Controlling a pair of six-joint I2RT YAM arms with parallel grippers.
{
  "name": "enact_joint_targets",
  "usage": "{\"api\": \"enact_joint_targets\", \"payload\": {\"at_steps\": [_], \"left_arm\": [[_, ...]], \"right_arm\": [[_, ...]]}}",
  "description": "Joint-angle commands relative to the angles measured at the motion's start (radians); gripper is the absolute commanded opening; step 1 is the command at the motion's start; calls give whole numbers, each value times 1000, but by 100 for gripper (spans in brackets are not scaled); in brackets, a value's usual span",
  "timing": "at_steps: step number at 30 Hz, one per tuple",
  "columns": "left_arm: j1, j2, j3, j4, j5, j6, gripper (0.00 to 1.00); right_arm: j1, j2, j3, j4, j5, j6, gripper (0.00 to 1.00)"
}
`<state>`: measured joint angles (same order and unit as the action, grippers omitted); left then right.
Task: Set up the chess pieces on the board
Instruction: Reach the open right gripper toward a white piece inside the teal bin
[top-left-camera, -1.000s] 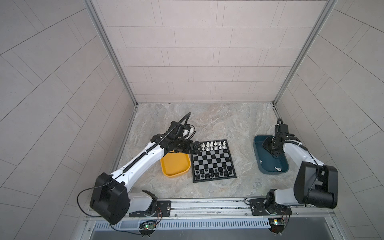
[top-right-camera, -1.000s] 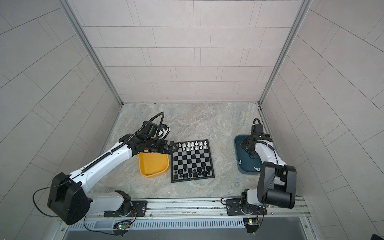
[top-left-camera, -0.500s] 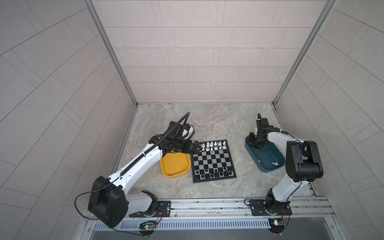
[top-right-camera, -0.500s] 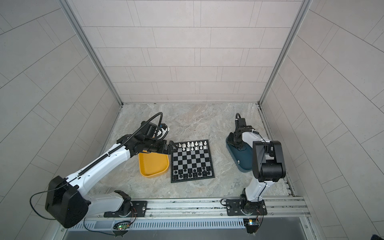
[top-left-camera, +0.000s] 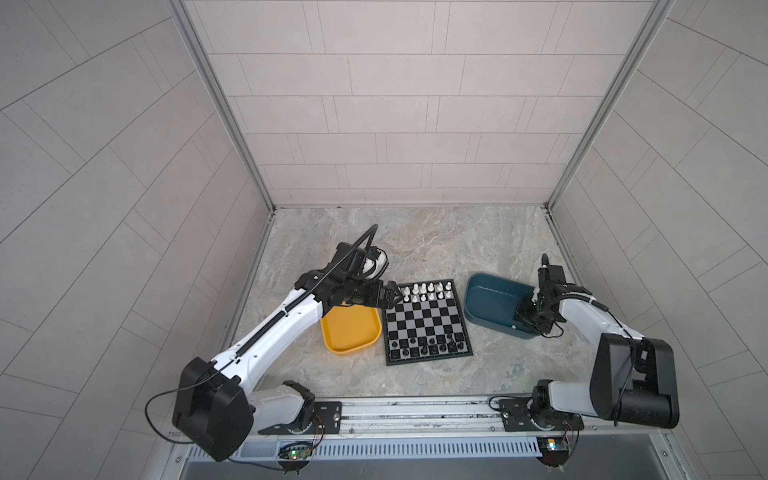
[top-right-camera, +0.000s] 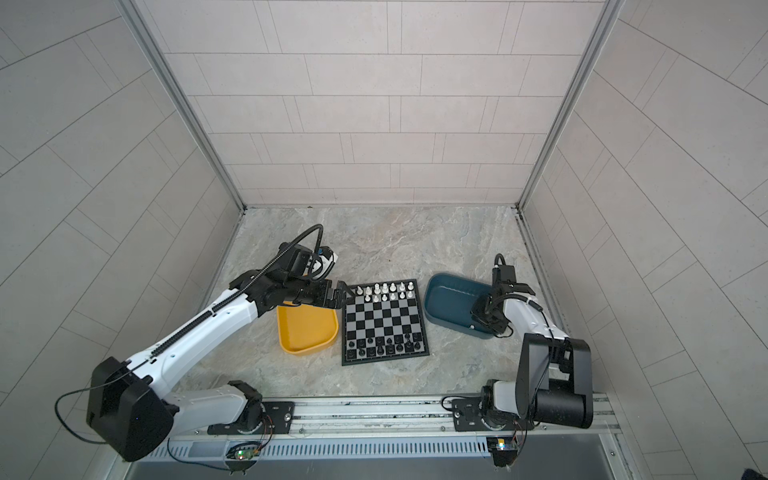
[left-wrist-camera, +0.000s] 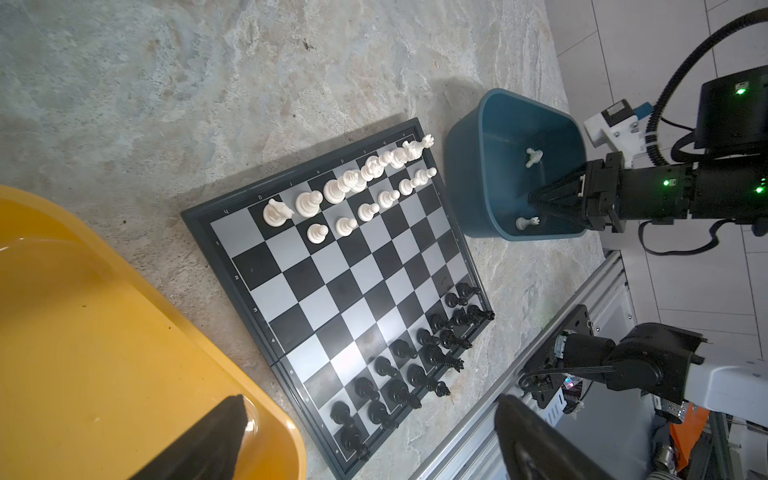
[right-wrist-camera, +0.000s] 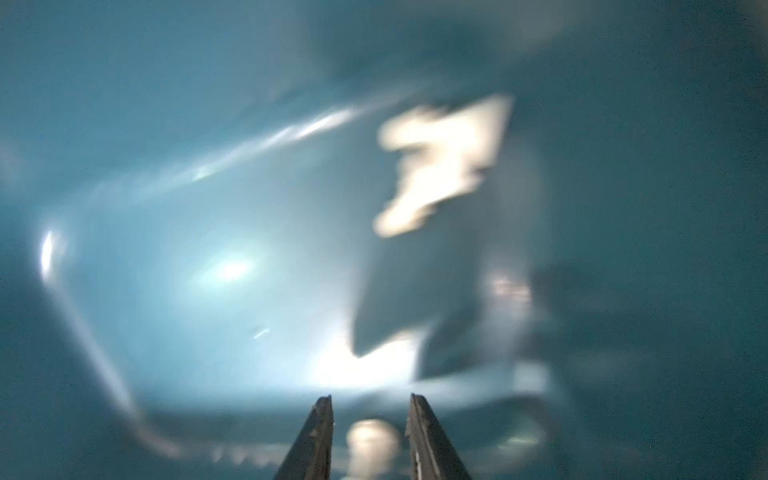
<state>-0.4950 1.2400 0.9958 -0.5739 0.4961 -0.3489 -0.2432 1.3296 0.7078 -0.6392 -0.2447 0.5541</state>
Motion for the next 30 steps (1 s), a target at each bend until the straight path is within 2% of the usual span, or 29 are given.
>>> {"api": "enact_joint_targets", "payload": {"at_steps": [1,11,17,25,30], "left_arm": [[3,-34,-13,-4,-2,6,100],[3,-33,-12,-12,-11,10,100],[3,-25,-11,-12,-14,10,100],[3,-21,-9,-17,-22,11,100],[2,-22,-8,-19,-29,15,100]], "right_arm": [[-36,16,51,-50,111,-16,32],[-38,227,266,-33,263,-36,31],[-15,363,404,-24,280,-74,36],[159,554,652,-30,244,-143,48],[255,599,707,-40,197,-143,53]]}}
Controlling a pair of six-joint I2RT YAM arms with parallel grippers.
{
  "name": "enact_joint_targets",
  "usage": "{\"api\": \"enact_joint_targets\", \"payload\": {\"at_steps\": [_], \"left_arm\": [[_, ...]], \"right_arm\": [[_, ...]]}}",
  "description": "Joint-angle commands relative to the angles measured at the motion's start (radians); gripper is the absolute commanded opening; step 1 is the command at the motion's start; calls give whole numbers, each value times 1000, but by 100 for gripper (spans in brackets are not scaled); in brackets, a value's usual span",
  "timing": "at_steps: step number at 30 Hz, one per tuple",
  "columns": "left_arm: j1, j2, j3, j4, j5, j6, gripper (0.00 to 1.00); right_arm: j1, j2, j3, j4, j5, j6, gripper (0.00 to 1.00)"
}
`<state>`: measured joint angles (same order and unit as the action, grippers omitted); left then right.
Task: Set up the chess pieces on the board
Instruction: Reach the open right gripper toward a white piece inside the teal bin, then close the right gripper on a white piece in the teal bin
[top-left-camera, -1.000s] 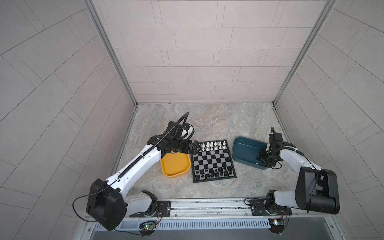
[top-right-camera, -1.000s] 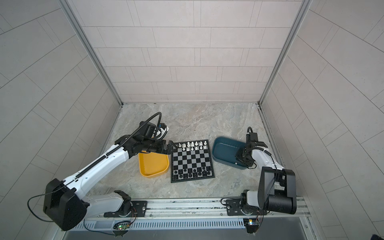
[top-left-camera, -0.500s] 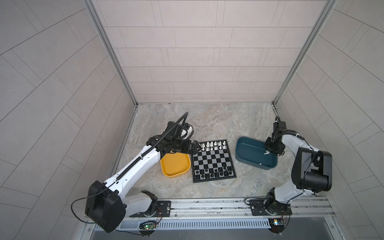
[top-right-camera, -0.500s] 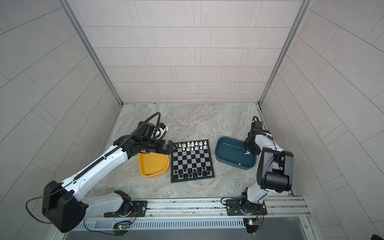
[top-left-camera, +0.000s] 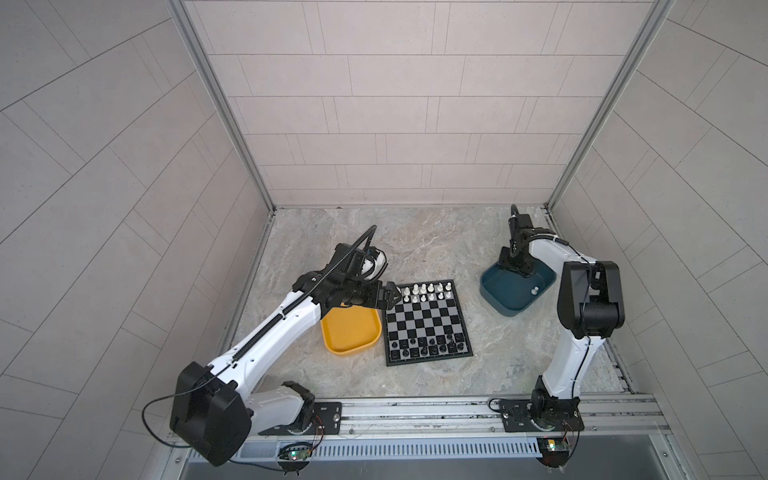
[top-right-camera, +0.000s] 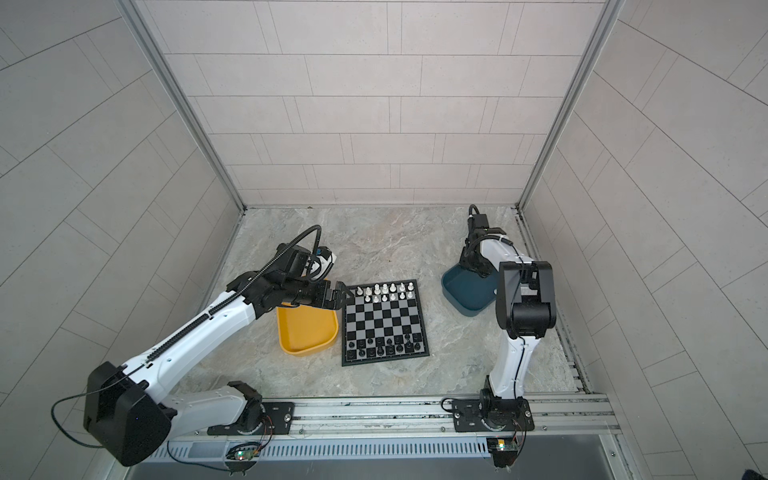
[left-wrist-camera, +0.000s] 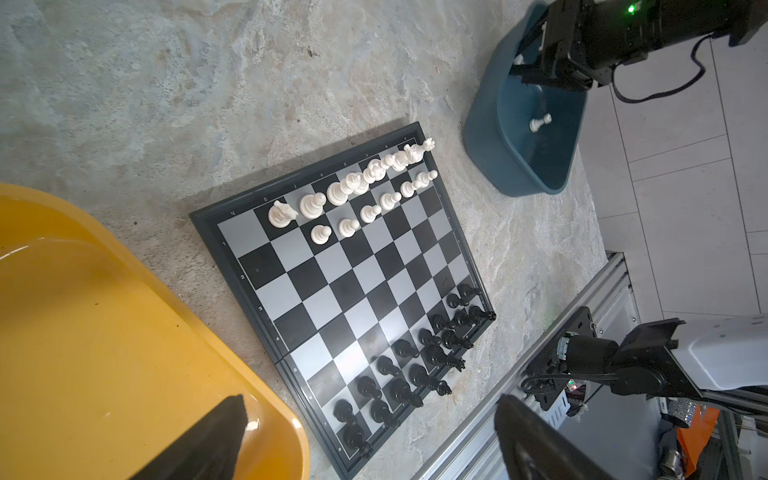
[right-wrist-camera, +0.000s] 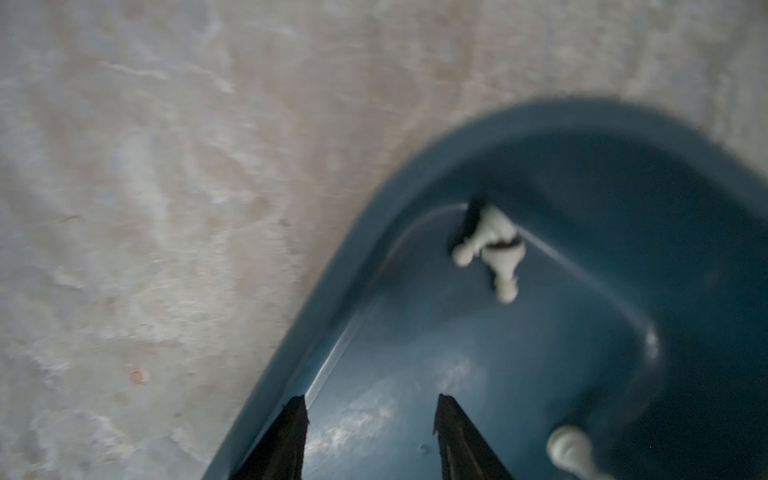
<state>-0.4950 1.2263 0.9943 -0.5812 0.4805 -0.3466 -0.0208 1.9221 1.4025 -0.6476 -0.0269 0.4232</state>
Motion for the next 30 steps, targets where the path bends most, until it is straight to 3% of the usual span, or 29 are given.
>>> {"api": "enact_joint_targets", "payload": {"at_steps": [1,6,14,22,30], "left_arm": [[2,-8,-7,-14,-15,13,100],[2,-10,-6,-12,-11,13,100],[2,-16,-8,-9,-8,10,100],[2,-26,-10,-5,-5,9,100],[3,-32,-11,-8,-5,9,100]], "right_arm": [[42,-3,-6,-34,-16,2,52],[45,-96,-154,-23,-47,79,47],[41,-262,-359,-39,-91,97,43],[38,-401,-513,-121,-116,55,45],[-34,-584,-638,-184,-178,89,49]]}}
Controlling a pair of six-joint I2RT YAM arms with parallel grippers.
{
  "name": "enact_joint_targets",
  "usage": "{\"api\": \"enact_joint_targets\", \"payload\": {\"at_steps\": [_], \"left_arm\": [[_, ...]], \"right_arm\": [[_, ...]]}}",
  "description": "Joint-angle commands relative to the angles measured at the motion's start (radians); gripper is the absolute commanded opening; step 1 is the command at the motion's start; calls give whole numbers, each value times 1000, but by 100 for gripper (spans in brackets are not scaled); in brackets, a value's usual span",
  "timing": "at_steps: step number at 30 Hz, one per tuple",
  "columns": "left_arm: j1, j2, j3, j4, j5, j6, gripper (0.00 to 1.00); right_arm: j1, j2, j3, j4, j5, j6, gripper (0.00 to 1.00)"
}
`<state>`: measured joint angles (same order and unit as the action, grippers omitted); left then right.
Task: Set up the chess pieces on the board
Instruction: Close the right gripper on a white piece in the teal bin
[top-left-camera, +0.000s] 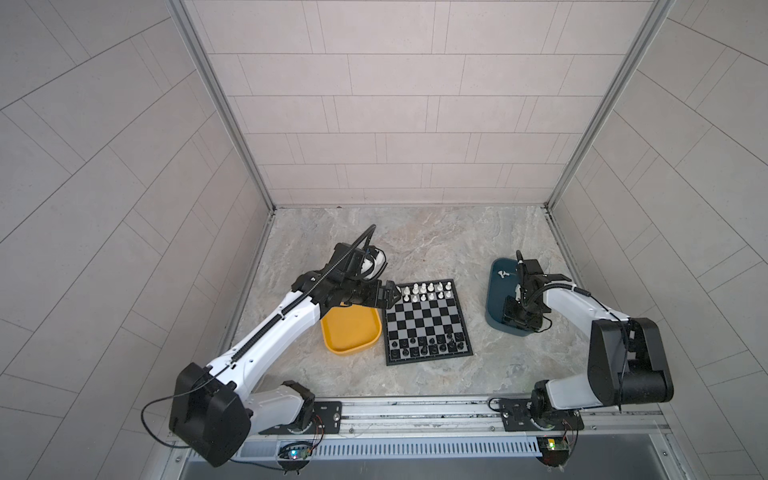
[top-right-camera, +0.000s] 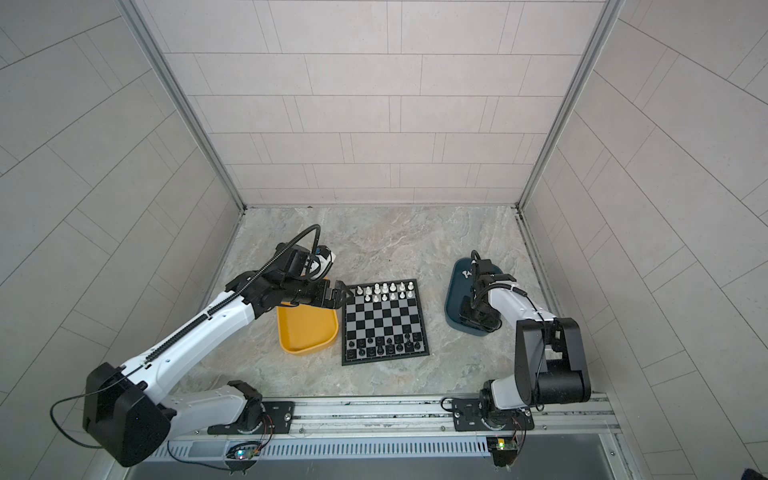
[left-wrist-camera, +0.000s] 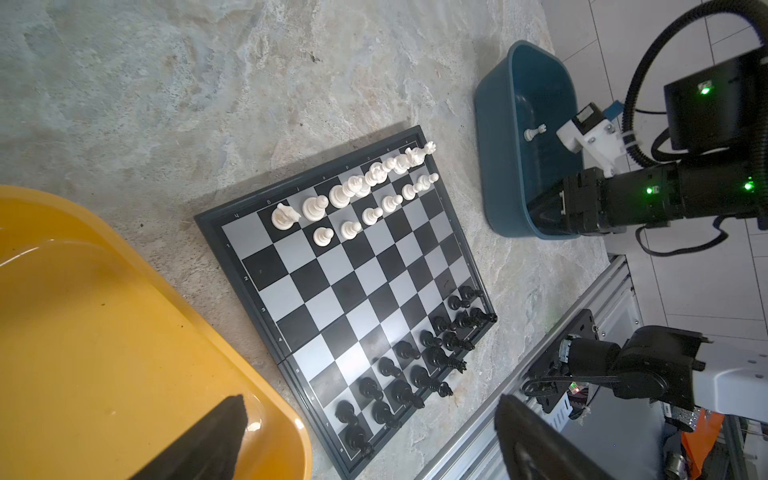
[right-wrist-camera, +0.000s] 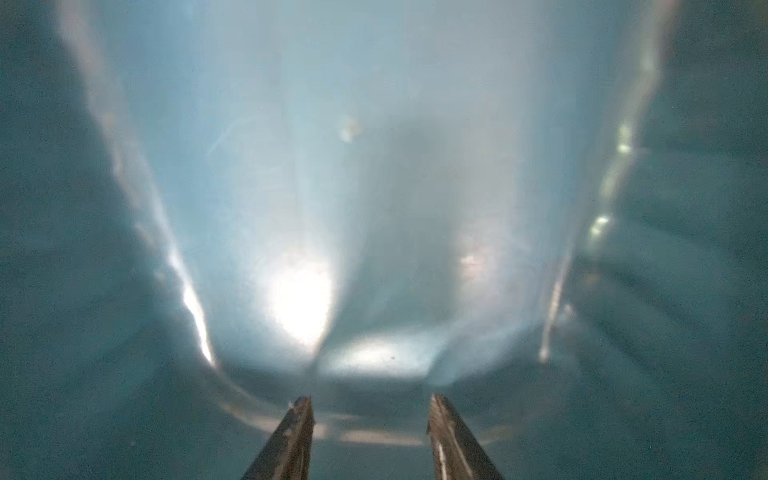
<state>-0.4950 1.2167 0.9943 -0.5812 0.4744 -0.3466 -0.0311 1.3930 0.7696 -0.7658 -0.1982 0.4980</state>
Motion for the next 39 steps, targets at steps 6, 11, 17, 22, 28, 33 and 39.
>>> {"api": "enact_joint_targets", "payload": {"at_steps": [6,11,17,22,28,33,39], "left_arm": [[2,-18,-6,4,17,3,100],[2,-29,-7,-5,6,7,100],[3,-24,-4,-1,13,8,100],[3,-26,-4,-3,10,8,100],[2,-21,-2,-1,20,7,100],[2,-23,-1,6,51,9,100],[4,-23,-2,25,90,8,100]], "right_arm": [[-101,-93,126,-29,145,76,63],[-115,32,219,81,198,117,64],[-122,232,358,28,212,118,55],[-122,283,378,31,278,120,54],[-124,341,387,34,284,131,54],[-124,371,381,55,278,137,49],[-127,386,385,62,273,136,43]]}}
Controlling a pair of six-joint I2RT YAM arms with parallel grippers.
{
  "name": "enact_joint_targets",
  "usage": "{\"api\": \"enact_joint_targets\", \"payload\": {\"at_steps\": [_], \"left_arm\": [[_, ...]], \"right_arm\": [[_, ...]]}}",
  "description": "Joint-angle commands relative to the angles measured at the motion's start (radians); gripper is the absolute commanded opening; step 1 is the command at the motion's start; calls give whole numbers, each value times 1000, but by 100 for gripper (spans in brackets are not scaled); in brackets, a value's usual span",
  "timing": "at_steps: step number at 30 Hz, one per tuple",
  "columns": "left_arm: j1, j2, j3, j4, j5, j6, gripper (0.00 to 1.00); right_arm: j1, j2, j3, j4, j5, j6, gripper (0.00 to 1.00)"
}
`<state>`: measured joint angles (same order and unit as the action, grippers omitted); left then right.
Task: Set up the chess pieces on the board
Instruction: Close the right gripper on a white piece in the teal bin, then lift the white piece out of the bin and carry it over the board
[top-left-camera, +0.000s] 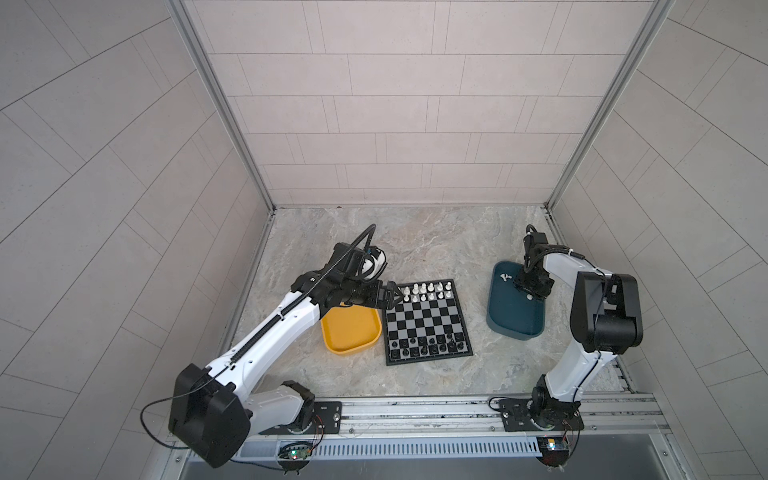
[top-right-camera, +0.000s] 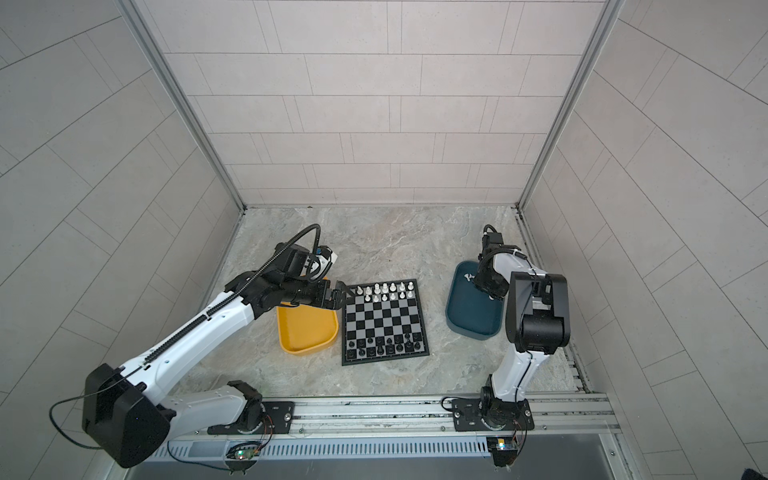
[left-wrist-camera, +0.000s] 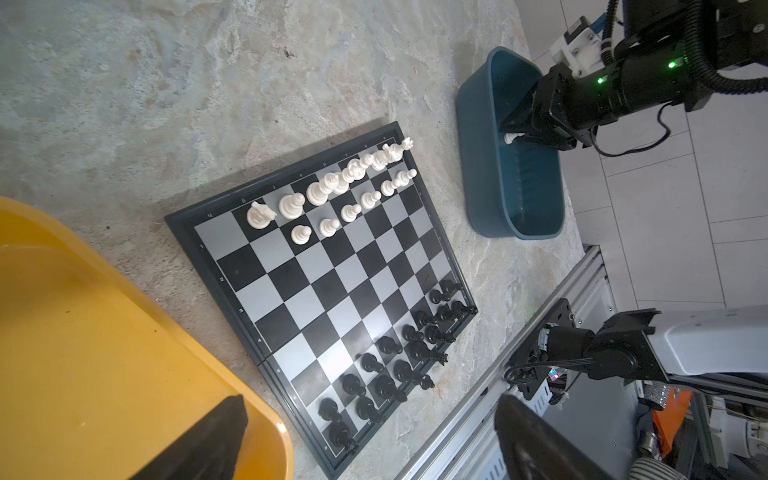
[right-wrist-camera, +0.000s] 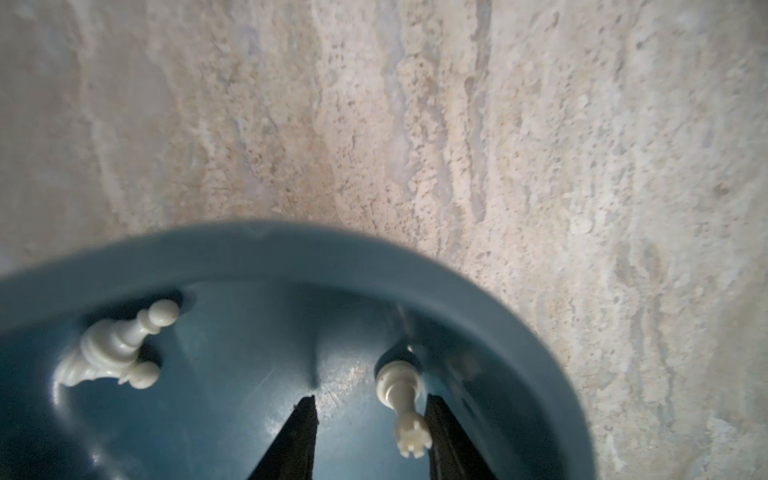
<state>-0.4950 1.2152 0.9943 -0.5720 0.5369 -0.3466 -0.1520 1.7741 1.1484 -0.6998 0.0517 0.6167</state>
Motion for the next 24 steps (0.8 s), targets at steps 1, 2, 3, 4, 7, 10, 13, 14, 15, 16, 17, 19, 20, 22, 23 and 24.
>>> {"api": "enact_joint_targets", "payload": {"at_steps": [1,2,3,4,7,10,13,14,15,16,17,19,20,22,23,24], "left_arm": [[4,-22,-3,16,28,8,100],[4,-21,-3,17,29,8,100],[4,-23,-3,19,33,7,100],[3,-22,-3,21,34,8,100],[4,-22,-2,20,32,7,100],[5,-21,-3,20,30,7,100],[5,-21,-3,21,31,7,100],[6,-22,-3,21,29,7,100],[6,-20,0,21,29,7,100],[6,-19,-1,21,30,6,100],[6,-19,-1,22,32,5,100],[7,-17,-2,23,31,5,100],[7,-18,-2,23,32,5,100],[7,-17,-2,25,33,3,100],[7,-18,-3,24,32,3,100],[6,-17,-3,25,34,3,100]], "right_arm": [[-6,8,8,-4,25,15,41],[-8,10,8,-4,27,15,40],[-11,11,9,-4,27,13,39],[-12,13,10,-2,28,11,38],[-20,19,9,3,25,8,35],[-24,23,9,3,20,6,30],[-26,19,3,8,17,6,26],[-26,17,1,8,17,5,25],[-27,15,-1,10,16,6,24],[-27,13,-5,14,13,6,22],[-29,11,-6,16,10,6,19],[-29,5,-11,21,5,6,15],[-29,0,-15,22,5,6,15],[-29,-12,-20,26,2,-1,11],[-29,-19,-22,26,-2,-3,7],[-29,-26,-22,26,-12,-11,5]]}}
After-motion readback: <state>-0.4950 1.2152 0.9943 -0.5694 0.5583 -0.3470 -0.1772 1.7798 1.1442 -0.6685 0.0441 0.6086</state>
